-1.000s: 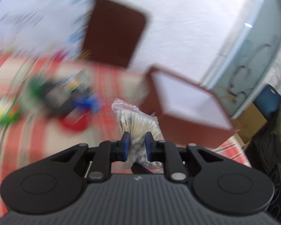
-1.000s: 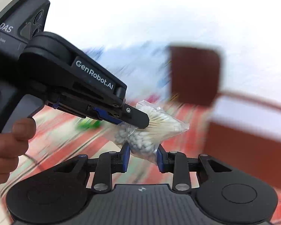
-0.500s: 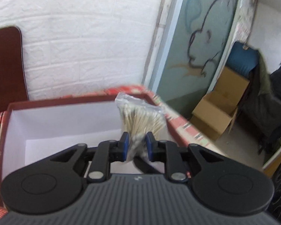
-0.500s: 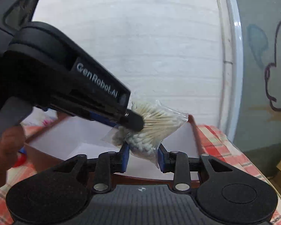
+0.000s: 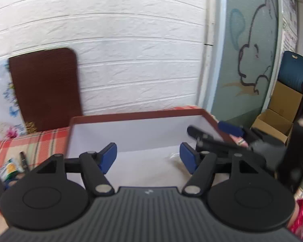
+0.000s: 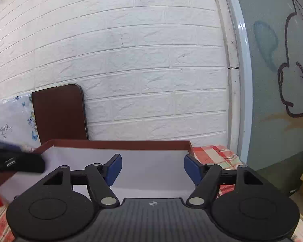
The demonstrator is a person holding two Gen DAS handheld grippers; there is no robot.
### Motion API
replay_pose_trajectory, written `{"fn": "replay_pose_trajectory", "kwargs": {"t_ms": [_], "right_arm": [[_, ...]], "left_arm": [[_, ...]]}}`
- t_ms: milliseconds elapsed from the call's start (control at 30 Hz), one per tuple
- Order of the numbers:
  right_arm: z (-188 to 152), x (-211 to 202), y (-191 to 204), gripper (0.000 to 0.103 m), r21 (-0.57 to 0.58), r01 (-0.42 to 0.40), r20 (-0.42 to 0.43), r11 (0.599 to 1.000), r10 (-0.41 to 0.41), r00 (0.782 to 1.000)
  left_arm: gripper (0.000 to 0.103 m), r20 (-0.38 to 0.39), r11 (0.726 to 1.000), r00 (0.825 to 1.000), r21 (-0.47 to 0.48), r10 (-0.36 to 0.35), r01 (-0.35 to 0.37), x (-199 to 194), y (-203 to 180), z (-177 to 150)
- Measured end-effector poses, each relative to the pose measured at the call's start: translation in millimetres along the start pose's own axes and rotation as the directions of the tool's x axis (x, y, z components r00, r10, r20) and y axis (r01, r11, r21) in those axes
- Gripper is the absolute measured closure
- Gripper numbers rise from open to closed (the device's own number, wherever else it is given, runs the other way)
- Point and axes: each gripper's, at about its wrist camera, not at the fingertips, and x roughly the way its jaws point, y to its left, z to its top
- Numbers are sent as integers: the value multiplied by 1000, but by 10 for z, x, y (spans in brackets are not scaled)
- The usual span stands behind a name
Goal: Organize objects
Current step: 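Lower the cotton swab bag into the brown box and open the right gripper, then withdraw the right gripper from the box toward the tape rolls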
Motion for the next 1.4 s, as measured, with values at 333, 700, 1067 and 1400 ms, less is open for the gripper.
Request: {"fn": "replay_pose_trajectory", "kwargs": {"t_ms": [333, 700, 1067, 1400], "right_arm": [[-132, -53, 326, 32, 25, -12, -48, 1000, 13, 999], [-661, -1286, 729, 21, 157, -104, -121, 982, 123, 985], [-792, -1135, 2015, 44, -85, -415, -319, 906, 370, 873], [-794, -640, 3472, 52, -162, -647, -441, 745, 532, 723]], "left_arm": [[32, -121, 988, 986, -83, 117, -128, -330, 621, -390], [32, -261, 964, 940, -92, 220, -251, -673, 1221, -1027], [29, -306, 789, 812, -231, 497, -570, -1390, 2714, -1667], [17, -199, 636, 767, -454, 610, -624, -1796, 3970, -2160]]}}
